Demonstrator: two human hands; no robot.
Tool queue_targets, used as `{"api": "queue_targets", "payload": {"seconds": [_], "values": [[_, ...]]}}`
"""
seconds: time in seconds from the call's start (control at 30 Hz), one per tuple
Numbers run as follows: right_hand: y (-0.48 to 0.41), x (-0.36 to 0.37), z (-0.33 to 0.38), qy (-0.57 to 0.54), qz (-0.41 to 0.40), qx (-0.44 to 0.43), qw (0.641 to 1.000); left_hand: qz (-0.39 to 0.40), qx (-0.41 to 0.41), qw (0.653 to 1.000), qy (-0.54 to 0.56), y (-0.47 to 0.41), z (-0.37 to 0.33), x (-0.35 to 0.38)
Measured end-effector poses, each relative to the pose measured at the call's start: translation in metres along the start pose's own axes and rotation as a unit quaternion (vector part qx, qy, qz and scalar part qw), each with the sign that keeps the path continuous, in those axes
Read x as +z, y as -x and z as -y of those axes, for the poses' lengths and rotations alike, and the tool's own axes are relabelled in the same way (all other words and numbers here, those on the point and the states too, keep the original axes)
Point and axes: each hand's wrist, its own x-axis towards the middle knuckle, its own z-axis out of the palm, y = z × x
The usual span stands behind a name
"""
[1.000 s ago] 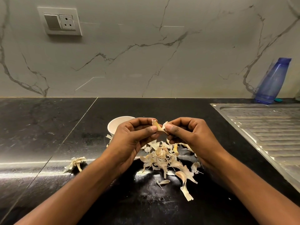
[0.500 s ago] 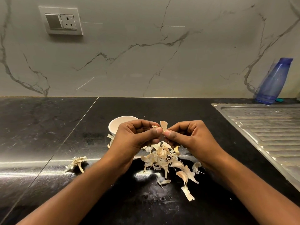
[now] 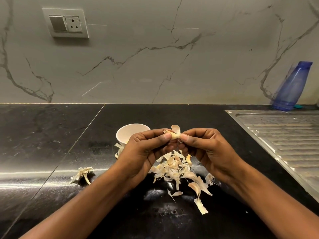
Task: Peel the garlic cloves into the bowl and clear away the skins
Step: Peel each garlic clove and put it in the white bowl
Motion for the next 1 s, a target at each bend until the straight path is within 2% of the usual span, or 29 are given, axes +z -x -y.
{"api": "queue_targets", "payload": {"seconds": [0.13,0.23,0.6,0.83,1.0], "values": [[-0.0003,0.0004,0.0018,-0.025,0.007,0.023,0.999,0.016,-0.018,0.999,0.029,0.0003,0.0001,0.0007],[-0.001,-0.0002,0.0032,0.006,0.01,0.02,1.0,0.02,-0.012,0.999,0.031,-0.0006,0.0009,0.0008],[0.0005,-0.0009,0.0029,0.155,-0.04,-0.032,0.987,-0.01,0.087,0.987,-0.133,-0.0017,0.003,-0.0036],[0.0017,-0.0003,0.0033,0.219,-0.056,-0.063,0.972,-0.013,0.081,0.986,-0.147,-0.0013,0.0036,-0.0029],[0.002,0.0028,0.0011,0.214,-0.06,-0.091,0.971,-0.012,0.069,0.989,-0.13,-0.0015,0.0063,-0.0033]]}}
